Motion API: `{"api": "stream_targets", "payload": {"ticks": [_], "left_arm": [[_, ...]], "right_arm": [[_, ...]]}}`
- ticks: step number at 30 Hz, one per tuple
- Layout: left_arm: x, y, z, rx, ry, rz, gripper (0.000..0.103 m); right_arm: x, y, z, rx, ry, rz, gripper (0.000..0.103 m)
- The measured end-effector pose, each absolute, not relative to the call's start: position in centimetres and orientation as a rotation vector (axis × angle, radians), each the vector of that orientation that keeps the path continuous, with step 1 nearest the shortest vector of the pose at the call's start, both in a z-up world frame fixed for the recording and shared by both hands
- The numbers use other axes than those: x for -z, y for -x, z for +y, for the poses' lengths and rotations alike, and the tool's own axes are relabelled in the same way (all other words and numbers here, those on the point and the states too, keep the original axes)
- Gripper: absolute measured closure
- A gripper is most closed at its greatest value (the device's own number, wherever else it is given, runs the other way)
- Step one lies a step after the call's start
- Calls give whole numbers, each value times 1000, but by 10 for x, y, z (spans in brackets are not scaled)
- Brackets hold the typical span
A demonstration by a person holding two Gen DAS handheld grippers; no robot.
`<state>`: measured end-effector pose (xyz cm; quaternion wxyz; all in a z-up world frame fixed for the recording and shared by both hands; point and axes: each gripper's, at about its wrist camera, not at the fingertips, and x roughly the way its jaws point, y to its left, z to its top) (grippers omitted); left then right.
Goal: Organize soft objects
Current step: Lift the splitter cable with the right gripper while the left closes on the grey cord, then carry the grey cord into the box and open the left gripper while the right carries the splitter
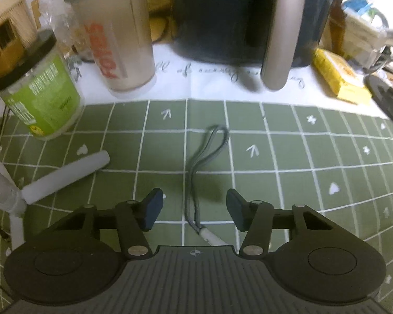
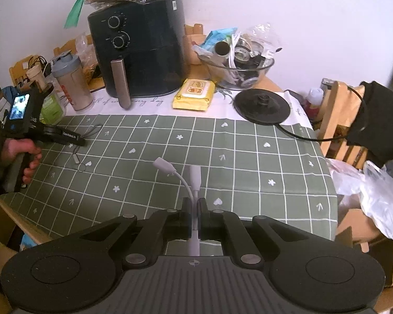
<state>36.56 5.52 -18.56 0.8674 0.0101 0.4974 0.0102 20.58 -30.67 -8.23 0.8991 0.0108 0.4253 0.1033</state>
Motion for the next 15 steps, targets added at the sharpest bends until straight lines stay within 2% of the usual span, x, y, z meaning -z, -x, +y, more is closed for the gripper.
{"api": "stream_targets", "payload": {"ticks": [2,4,5,15], "left_arm": [[190,-366,54,-22,-34,1041,63],[189,-365,52,-11,-48,1034,76],[188,-366,52,-19,-62,1036,97],[178,-360,61,31,-32,1039,100]], "right_arm": [[83,-203,-308,-210,-26,880,97],[83,-201,-308,-208,-29,881,97],[83,-201,-309,-208,-30,882,97],[79,-199,-307,-207,-31,867,97]]}}
